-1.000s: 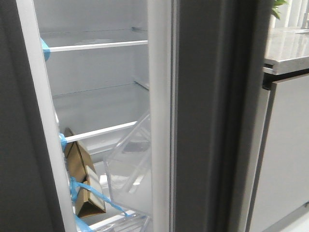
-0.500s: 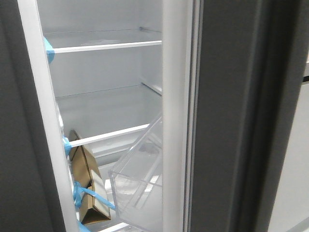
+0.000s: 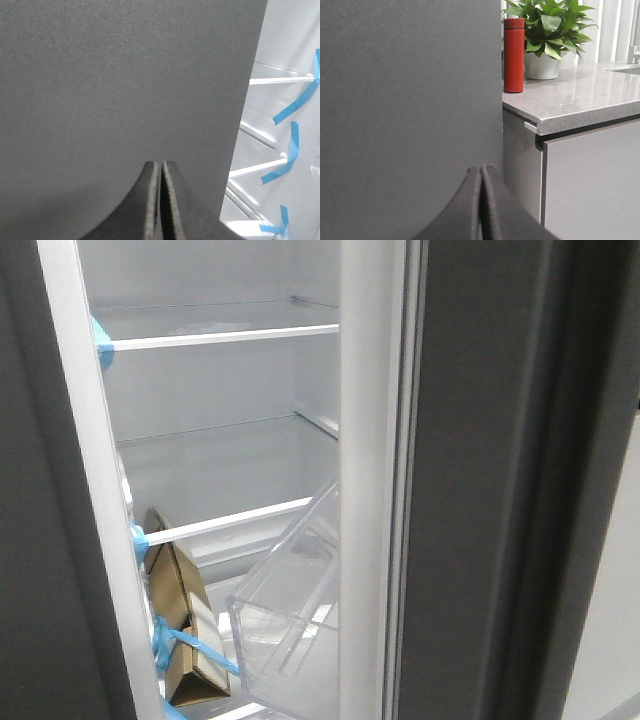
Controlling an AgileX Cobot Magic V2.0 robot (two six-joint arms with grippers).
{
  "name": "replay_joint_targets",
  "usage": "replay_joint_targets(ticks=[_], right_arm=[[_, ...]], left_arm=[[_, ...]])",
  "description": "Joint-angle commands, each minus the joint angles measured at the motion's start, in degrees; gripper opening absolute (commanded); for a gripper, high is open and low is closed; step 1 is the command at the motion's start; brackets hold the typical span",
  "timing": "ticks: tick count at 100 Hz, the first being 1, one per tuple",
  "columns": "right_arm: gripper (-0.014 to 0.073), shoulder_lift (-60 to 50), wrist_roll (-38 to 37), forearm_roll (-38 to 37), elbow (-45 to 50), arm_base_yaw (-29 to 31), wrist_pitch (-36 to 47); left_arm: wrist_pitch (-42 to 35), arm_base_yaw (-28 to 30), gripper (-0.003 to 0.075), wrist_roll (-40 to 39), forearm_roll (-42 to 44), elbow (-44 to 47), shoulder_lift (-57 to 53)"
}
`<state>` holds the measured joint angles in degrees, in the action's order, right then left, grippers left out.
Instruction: Close fridge door
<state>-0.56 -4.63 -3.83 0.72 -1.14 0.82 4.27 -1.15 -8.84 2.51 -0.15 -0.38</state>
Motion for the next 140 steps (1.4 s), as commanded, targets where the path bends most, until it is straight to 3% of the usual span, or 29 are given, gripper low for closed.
replay_joint_targets(ticks=[1, 18, 28, 47, 63, 70, 100, 140], right_arm=[[-0.0071, -1.1, 0.1, -0.6, 1.3, 0.4, 4.6], [-0.0071, -1.1, -0.2, 0.7, 1.3, 0.4, 4.8], [-0.0071, -1.0, -4.9, 18.5, -1.5, 0.2, 5.7], [-0.0071, 4.3, -5.2, 39.0, -11.7, 0.2, 2.3], [-0.0071, 13.5, -5.2, 58.0, -19.8, 0.2, -6.9], [-0.0071, 17.5, -5.2, 62.9, -22.8, 0.2, -11.0], [-0.0071, 28.9, -4.8, 65.9, -32.8, 0.2, -22.5], [-0.0071, 37.1, 3.9, 66.0, -42.5, 0.1, -29.4]], left_arm=[[-4.8, -0.2, -0.0020, -0.1, -0.4, 2.3, -1.3], [-4.8, -0.2, -0.0020, -0.1, -0.4, 2.3, -1.3], [-4.8, -0.2, -0.0020, -0.1, -0.4, 2.3, -1.3], [-4.8, -0.2, -0.0020, -0.1, -0.4, 2.3, -1.3], [-4.8, -0.2, -0.0020, -0.1, -0.4, 2.3, -1.3], [-4.8, -0.2, -0.0020, -0.1, -0.4, 2.3, -1.3], [-4.8, -0.2, -0.0020, -0.1, -0.4, 2.3, -1.3], [-4.8, -0.2, -0.0020, -0.1, -0.4, 2.3, -1.3]])
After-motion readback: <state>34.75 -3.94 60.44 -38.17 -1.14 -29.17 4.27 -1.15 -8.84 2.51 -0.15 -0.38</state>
